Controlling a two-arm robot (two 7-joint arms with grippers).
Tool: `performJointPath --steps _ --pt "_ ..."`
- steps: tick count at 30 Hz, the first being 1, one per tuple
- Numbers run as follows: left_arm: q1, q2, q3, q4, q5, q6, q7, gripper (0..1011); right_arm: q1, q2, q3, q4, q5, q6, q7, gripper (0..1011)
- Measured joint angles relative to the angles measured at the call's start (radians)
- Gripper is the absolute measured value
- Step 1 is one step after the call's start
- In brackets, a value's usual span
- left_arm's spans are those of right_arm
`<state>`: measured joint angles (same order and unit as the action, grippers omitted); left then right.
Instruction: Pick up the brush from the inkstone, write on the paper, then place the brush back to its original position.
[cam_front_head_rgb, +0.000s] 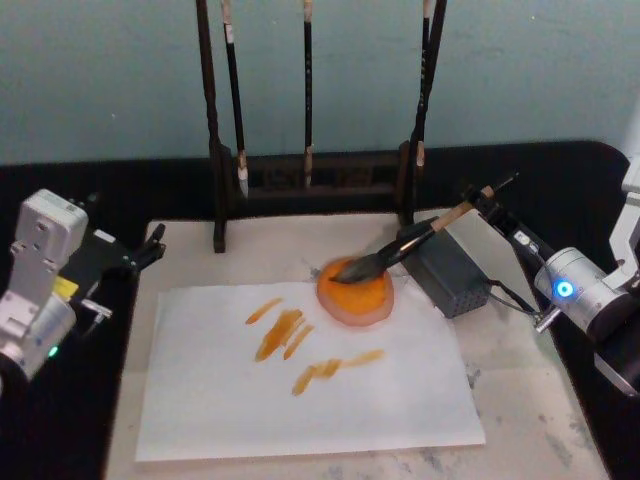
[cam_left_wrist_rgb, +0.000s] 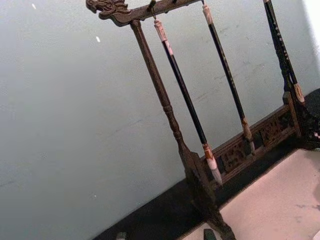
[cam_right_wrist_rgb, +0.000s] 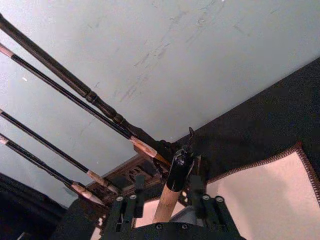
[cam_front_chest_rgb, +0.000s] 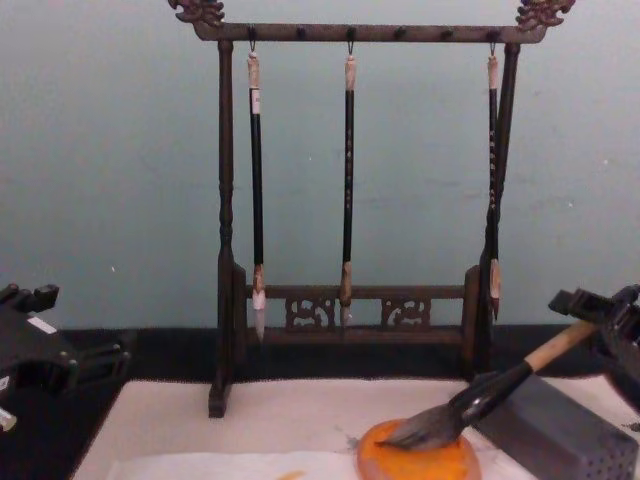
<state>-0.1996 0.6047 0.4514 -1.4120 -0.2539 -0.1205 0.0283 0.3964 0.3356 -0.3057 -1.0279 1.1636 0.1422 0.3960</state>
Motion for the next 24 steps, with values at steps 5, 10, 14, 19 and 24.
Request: performJointPath --steps 5,10,14,19,24 --pt "0.0 0.0 0.0 0.0 0.0 0.0 0.0 1001 0.0 0.0 0.0 0.0 0.0 0.0 0.0 422" --pt "0.0 0.0 0.0 0.0 0.0 0.0 0.0 1001 -0.001 0.0 0.0 -0.001 0.0 0.0 0.0 278" --pt "0.0 0.0 0.0 0.0 0.0 0.0 0.0 1001 -0.001 0.0 0.0 -0.002 0.0 0.0 0.0 184" --pt "0.0 0.0 0.0 0.0 0.0 0.0 0.0 1001 -0.001 0.0 0.0 -0.002 0.0 0.0 0.0 180" --pt "0.0 0.0 0.0 0.0 0.0 0.0 0.0 1001 0.002 0.008 -0.007 -0.01 -0.001 0.009 0.006 180"
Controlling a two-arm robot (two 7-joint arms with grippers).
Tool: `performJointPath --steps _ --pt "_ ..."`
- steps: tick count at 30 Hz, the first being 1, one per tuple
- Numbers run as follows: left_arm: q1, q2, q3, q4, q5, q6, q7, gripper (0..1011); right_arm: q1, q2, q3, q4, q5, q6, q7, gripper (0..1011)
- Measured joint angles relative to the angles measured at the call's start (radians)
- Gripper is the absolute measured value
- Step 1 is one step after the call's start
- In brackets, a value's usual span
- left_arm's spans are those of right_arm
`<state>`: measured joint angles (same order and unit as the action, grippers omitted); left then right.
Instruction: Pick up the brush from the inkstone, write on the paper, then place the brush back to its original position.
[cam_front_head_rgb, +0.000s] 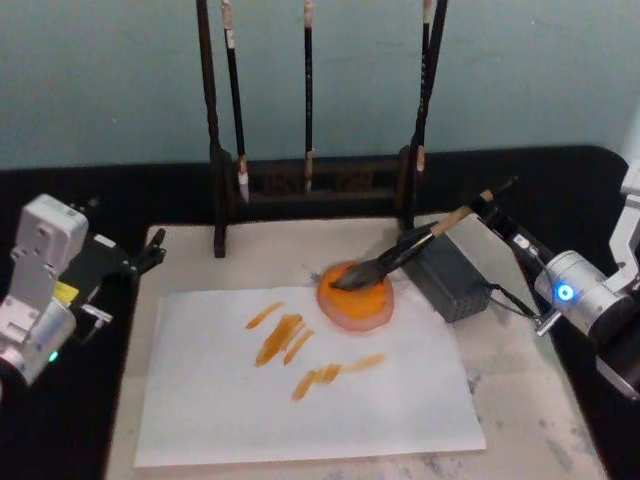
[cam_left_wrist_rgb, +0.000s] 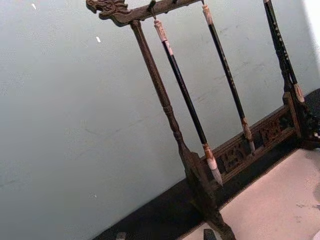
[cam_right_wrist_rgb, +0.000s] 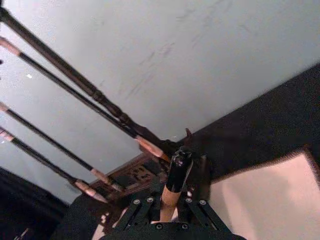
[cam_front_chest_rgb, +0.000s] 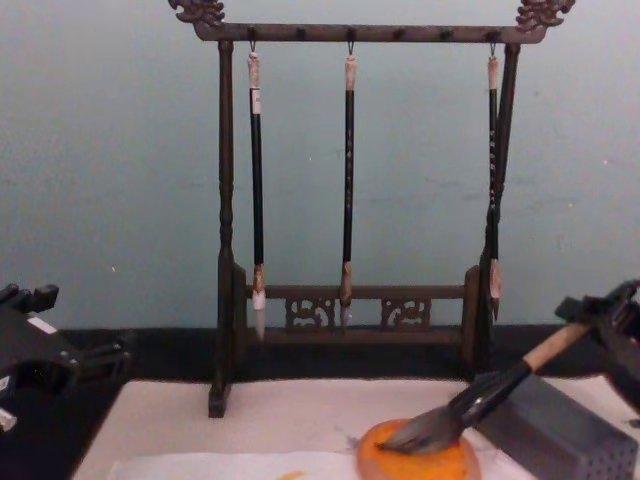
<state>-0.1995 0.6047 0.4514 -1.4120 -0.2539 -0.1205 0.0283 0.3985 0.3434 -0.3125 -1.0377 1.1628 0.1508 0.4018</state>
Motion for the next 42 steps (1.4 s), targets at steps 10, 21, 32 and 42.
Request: performJointPath --steps 10,21,32,42 --pt "0.0 0.0 0.0 0.0 0.0 0.0 0.0 1001 0.014 0.039 -0.034 -0.058 -0.013 0.023 0.021 179" --pt "0.0 0.0 0.0 0.0 0.0 0.0 0.0 1001 0.022 0.076 -0.072 -0.12 -0.039 0.027 0.032 178" --pt "0.0 0.0 0.0 0.0 0.0 0.0 0.0 1001 0.017 0.133 -0.108 -0.215 -0.115 -0.005 0.046 178" --pt "0.0 0.0 0.0 0.0 0.0 0.0 0.0 1001 -0.02 0.207 -0.116 -0.343 -0.206 -0.051 0.076 178"
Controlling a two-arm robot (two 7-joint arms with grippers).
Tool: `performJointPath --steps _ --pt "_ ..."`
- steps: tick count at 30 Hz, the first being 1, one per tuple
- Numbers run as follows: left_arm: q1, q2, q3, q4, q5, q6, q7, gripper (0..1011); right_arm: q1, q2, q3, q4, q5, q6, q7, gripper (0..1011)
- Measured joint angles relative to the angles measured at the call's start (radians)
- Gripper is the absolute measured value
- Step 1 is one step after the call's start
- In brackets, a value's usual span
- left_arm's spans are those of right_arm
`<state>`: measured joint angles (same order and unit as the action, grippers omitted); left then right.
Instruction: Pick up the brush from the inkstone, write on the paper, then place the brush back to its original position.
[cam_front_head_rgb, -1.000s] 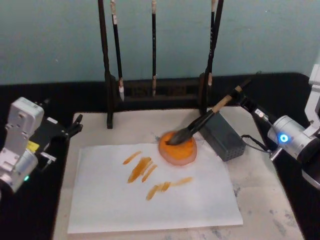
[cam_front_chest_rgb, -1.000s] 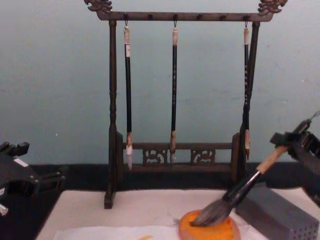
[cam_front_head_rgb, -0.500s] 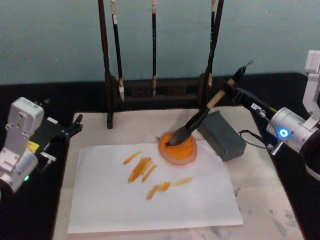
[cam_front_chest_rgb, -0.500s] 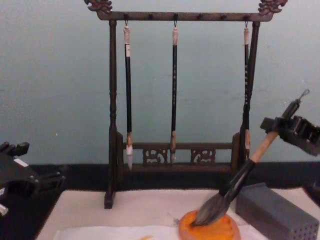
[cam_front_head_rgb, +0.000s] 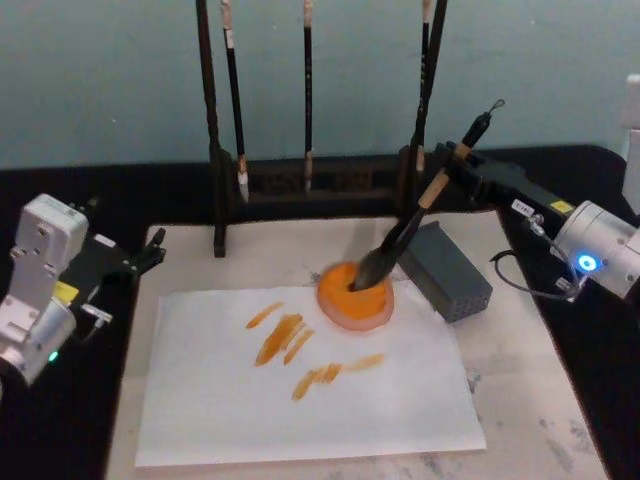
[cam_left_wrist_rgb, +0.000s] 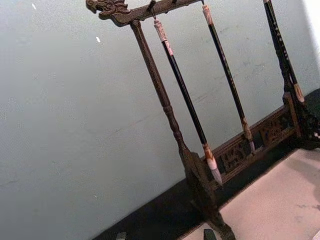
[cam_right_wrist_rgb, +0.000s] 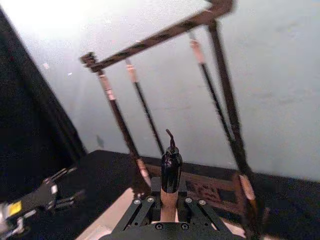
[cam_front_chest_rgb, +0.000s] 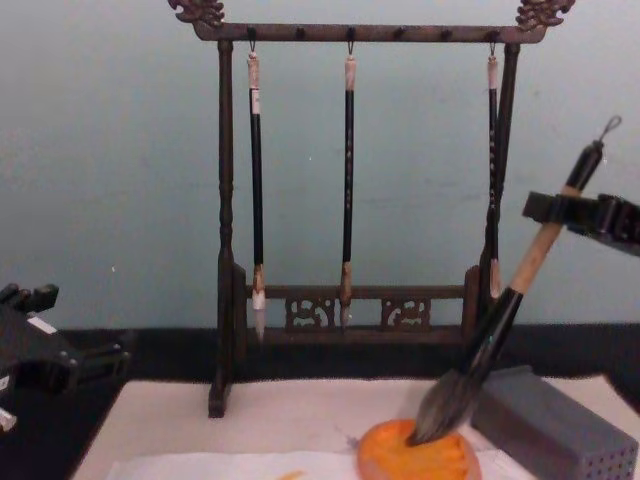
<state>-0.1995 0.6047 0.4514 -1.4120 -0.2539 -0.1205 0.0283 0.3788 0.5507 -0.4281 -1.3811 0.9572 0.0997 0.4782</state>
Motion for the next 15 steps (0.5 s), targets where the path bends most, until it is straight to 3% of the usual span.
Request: performJointPath --steps 10,15 --pt "0.0 0.0 0.0 0.0 0.0 0.0 0.0 1001 -0.041 0.059 -0.023 -0.12 -0.123 -0.057 0.05 177" --pt "0.0 0.0 0.0 0.0 0.0 0.0 0.0 1001 -0.062 0.086 -0.022 -0.169 -0.162 -0.081 0.083 178"
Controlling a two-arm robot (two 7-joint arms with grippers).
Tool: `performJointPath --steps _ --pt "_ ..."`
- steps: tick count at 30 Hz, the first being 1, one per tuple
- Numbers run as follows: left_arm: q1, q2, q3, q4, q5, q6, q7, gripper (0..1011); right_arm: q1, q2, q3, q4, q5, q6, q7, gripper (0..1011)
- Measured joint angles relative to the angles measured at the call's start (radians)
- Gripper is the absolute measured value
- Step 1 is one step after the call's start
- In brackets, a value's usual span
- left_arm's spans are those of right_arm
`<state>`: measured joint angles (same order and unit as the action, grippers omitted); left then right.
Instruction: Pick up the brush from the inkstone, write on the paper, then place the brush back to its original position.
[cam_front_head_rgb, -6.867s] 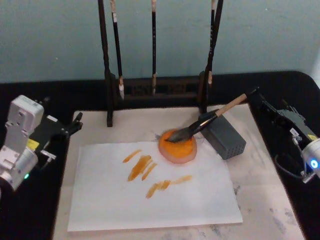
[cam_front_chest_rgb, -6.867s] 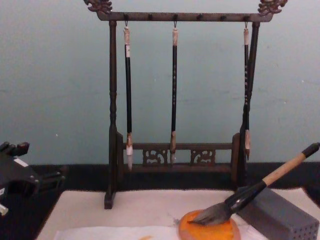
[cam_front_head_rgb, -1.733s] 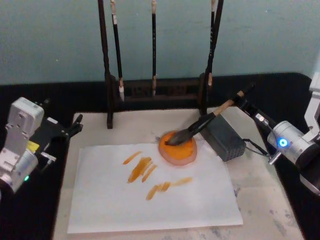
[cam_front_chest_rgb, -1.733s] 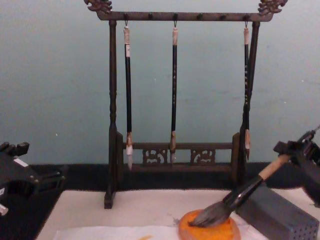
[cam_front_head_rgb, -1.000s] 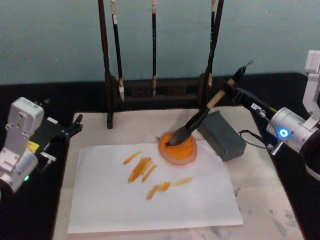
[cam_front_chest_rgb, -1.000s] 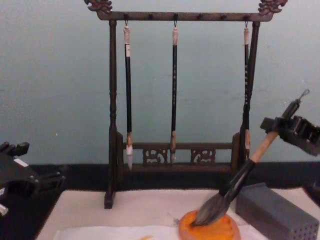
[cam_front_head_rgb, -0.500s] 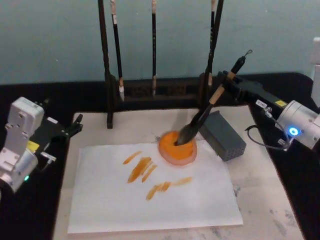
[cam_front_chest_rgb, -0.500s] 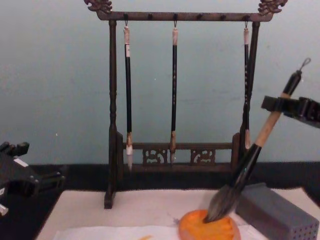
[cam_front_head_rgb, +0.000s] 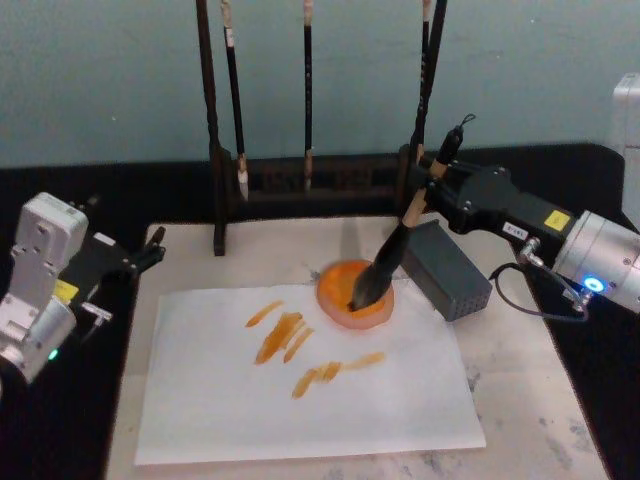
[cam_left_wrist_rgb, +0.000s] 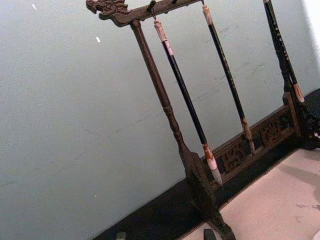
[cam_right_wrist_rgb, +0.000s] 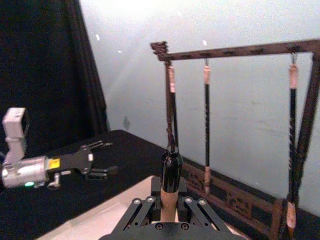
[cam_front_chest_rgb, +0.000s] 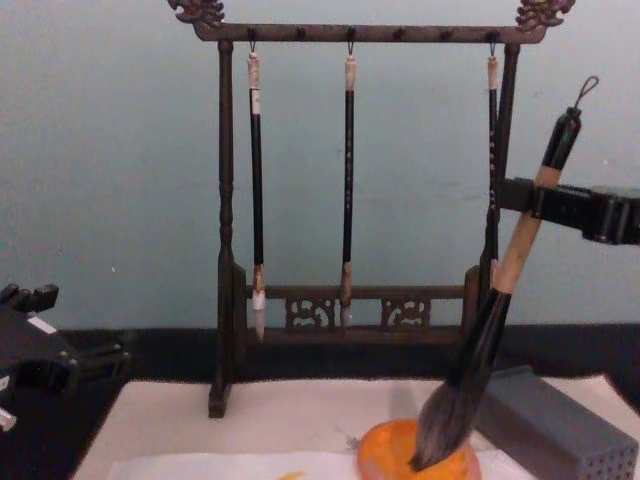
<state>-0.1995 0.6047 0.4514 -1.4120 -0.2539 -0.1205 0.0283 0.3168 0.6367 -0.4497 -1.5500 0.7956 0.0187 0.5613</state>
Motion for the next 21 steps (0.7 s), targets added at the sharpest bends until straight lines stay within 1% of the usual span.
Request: performJointPath --steps 8,14,17,20,21 --pt "0.0 0.0 0.0 0.0 0.0 0.0 0.0 1001 -0.019 0.02 0.02 -0.036 -0.007 -0.002 0.032 178" --pt "0.0 0.0 0.0 0.0 0.0 0.0 0.0 1001 -0.027 0.036 0.026 -0.062 0.009 0.039 0.048 178" --pt "0.0 0.0 0.0 0.0 0.0 0.0 0.0 1001 -0.029 0.044 0.024 -0.072 0.023 0.063 0.058 177" --pt "0.0 0.0 0.0 0.0 0.0 0.0 0.0 1001 -0.03 0.053 0.017 -0.084 0.055 0.1 0.069 178" --pt "0.0 0.0 0.0 0.0 0.0 0.0 0.0 1001 -0.03 0.053 0.017 -0.084 0.055 0.1 0.069 178"
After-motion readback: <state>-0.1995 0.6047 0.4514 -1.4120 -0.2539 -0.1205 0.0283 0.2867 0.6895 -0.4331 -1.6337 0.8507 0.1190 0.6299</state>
